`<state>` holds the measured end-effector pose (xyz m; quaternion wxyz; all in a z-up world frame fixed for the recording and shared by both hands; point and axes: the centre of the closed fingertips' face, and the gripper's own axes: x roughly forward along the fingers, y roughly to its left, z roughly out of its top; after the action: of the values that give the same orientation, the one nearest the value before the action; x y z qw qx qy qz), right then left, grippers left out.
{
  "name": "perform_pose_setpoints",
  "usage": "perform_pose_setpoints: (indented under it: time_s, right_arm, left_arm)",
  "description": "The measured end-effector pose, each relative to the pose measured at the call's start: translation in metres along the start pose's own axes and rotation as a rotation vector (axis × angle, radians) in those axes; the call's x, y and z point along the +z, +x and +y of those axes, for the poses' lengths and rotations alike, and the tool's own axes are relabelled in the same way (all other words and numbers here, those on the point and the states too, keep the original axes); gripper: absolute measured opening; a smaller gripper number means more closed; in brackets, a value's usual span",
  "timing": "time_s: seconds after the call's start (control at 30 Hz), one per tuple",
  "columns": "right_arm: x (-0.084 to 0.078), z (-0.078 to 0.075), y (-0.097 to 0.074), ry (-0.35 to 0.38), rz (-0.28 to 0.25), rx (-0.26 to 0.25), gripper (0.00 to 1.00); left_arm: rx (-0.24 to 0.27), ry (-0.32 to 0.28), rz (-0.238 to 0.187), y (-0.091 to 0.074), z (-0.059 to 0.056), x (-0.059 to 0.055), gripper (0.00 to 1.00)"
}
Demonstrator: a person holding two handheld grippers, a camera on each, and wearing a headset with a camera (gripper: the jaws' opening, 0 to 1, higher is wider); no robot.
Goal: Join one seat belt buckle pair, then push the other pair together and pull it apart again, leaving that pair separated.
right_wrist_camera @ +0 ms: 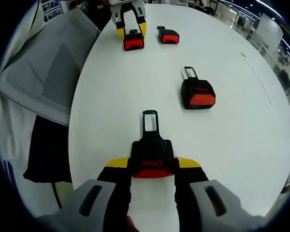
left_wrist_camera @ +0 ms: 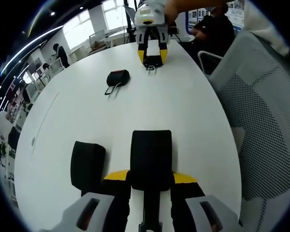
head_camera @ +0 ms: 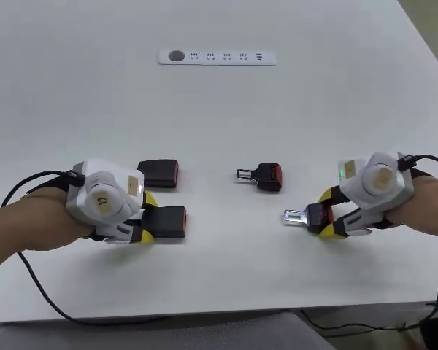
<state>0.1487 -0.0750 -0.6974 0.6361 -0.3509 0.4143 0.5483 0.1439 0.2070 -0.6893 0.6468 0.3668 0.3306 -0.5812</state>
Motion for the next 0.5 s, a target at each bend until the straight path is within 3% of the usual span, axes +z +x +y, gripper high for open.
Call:
perform_pose_setpoints:
  time_s: [0.5]
  right_arm:
    - [0.012, 0.008, 0.001, 0.04, -0.014, -0.007, 0.33]
  left_arm:
    - [-0.008, -0.001, 0.021, 0.001, 0.0, 0.003, 0.32]
